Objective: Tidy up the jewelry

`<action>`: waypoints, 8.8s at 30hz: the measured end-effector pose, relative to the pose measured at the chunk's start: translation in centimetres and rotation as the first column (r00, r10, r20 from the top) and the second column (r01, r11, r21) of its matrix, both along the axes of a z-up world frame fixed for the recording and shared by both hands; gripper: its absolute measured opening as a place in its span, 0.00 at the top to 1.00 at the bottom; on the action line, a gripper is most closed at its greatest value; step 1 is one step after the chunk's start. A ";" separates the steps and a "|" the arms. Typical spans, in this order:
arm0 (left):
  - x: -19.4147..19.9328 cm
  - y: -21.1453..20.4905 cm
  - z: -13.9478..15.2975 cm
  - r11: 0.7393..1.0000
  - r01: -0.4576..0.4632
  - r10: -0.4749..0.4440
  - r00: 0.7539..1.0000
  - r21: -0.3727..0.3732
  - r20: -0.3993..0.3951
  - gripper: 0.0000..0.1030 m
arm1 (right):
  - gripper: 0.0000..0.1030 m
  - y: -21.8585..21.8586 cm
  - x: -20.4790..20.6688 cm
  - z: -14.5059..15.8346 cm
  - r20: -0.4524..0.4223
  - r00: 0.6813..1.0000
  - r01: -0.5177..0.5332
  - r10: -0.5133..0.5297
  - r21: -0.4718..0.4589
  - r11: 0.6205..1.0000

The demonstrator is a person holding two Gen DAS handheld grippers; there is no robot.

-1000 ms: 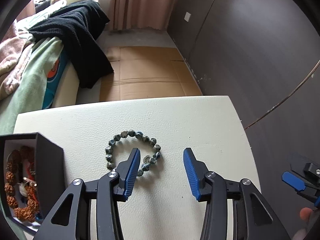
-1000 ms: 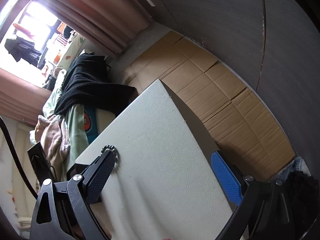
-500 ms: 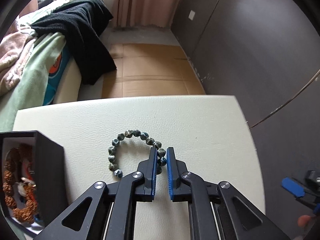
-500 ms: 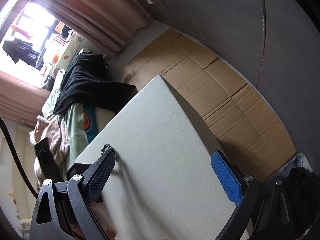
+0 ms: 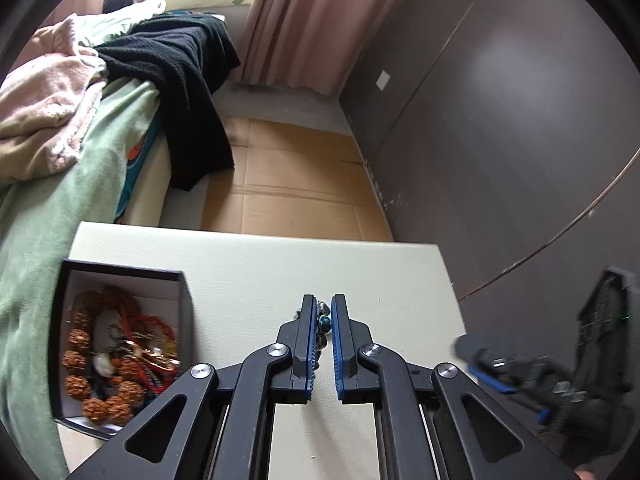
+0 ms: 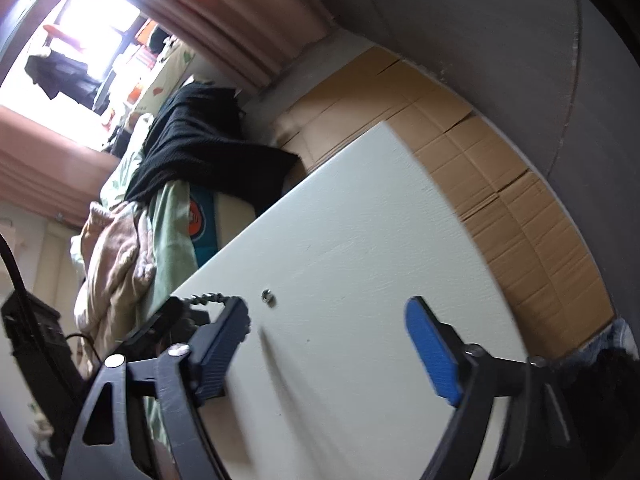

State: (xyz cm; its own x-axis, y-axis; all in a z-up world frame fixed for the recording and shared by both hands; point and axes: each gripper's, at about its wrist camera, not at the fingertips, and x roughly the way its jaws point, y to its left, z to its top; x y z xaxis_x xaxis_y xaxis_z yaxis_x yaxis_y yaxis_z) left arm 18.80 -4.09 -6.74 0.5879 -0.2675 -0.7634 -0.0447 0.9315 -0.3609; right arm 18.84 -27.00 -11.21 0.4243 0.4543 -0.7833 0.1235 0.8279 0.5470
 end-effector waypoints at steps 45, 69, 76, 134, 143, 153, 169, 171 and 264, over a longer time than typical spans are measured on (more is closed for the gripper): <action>-2.5 11.0 2.6 0.978 -0.137 0.142 0.989 -0.154 0.026 0.46 | 0.87 9.7 2.8 -3.1 0.009 0.986 -0.157 0.167 -0.290 0.944; 0.2 -3.1 -5.1 0.951 0.126 -0.079 0.982 0.283 -0.170 0.63 | 0.87 0.1 -0.2 2.3 0.125 0.992 -0.034 0.037 -0.031 0.999; 0.8 -4.3 -7.1 0.920 0.156 -0.079 0.973 0.361 -0.218 0.65 | 0.86 0.0 -0.7 3.1 0.147 0.988 -0.047 0.047 -0.001 0.999; -3.8 11.3 3.3 0.987 -0.159 0.159 0.987 -0.034 0.015 0.66 | 0.86 11.1 -1.9 4.3 0.212 0.947 -0.241 0.242 -0.029 0.970; -4.9 14.2 4.6 0.968 -0.247 0.249 0.967 -0.037 0.063 0.27 | 0.86 14.1 -2.4 4.5 0.242 0.922 -0.321 0.304 0.033 0.947; -6.2 15.8 5.3 0.961 -0.273 0.276 0.959 -0.053 0.065 0.27 | 0.54 18.3 -3.5 4.5 0.243 0.881 -0.431 0.407 0.054 0.901; -9.4 12.0 6.9 0.970 -0.234 0.226 0.967 0.066 0.114 0.10 | 0.31 11.3 -6.4 6.5 0.228 0.934 -0.274 0.274 -0.032 0.961; -9.7 11.3 6.8 0.973 -0.219 0.211 0.971 0.069 0.110 0.05 | 0.28 10.4 -7.1 7.1 0.229 0.937 -0.258 0.264 -0.058 0.964; -18.0 3.9 9.5 0.973 -0.149 0.087 0.946 0.178 0.311 0.01 | 0.00 6.0 -15.1 10.5 0.335 0.916 -0.121 0.220 -0.294 0.948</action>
